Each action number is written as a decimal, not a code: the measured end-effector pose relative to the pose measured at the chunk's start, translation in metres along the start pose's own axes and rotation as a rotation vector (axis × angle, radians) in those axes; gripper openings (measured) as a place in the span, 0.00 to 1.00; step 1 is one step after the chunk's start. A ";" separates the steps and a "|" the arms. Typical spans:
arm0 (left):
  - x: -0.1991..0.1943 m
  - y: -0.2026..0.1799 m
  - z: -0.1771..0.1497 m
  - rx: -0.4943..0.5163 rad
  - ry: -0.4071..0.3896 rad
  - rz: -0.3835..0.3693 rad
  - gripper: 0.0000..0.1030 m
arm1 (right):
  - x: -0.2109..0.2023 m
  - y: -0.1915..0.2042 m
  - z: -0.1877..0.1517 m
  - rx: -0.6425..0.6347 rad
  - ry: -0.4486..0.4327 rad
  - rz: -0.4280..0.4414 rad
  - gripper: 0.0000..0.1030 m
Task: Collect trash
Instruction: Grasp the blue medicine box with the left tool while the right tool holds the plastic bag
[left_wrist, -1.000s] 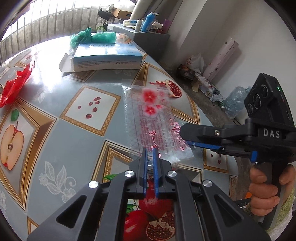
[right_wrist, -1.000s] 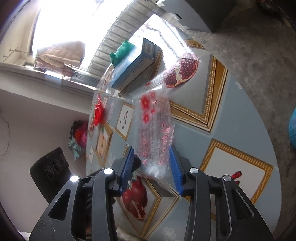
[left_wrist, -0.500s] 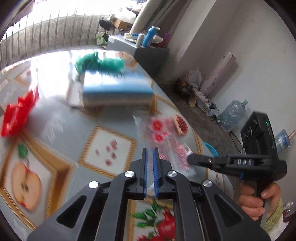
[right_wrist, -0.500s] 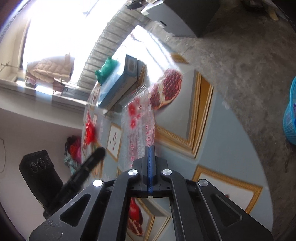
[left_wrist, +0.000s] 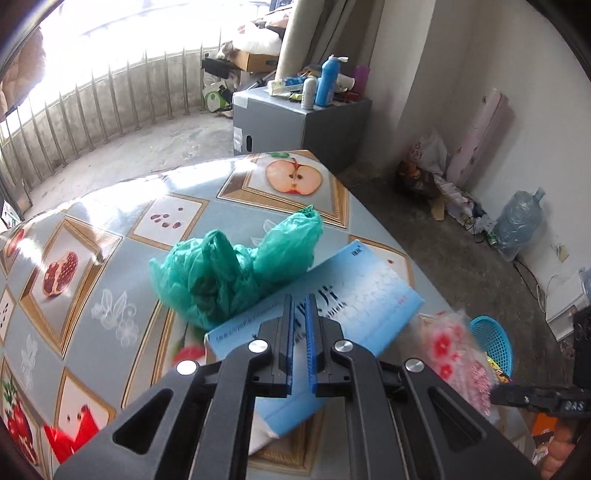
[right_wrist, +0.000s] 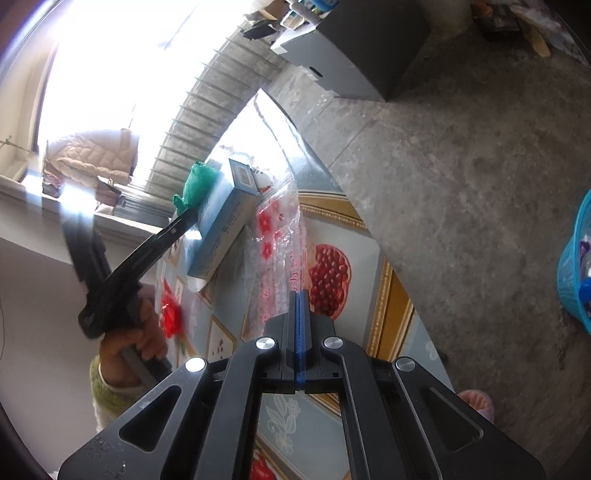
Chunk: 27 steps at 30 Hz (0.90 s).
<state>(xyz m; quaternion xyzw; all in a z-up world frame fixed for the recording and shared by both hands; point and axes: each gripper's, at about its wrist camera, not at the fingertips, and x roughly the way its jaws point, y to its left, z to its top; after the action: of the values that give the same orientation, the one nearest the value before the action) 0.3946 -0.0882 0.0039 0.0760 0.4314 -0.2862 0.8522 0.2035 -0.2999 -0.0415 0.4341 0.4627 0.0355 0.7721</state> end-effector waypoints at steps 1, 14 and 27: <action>0.003 0.003 0.004 0.006 -0.001 0.000 0.06 | 0.001 0.000 0.000 -0.001 0.002 0.001 0.00; -0.013 0.004 -0.019 -0.024 0.081 -0.096 0.06 | 0.002 0.006 -0.001 -0.023 0.023 -0.022 0.00; -0.081 -0.028 -0.113 -0.079 0.084 -0.108 0.06 | -0.022 0.011 -0.059 -0.115 0.081 -0.072 0.00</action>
<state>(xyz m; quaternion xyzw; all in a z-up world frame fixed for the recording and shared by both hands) 0.2633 -0.0351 0.0007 0.0310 0.4813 -0.3112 0.8188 0.1510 -0.2653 -0.0303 0.3704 0.5061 0.0519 0.7772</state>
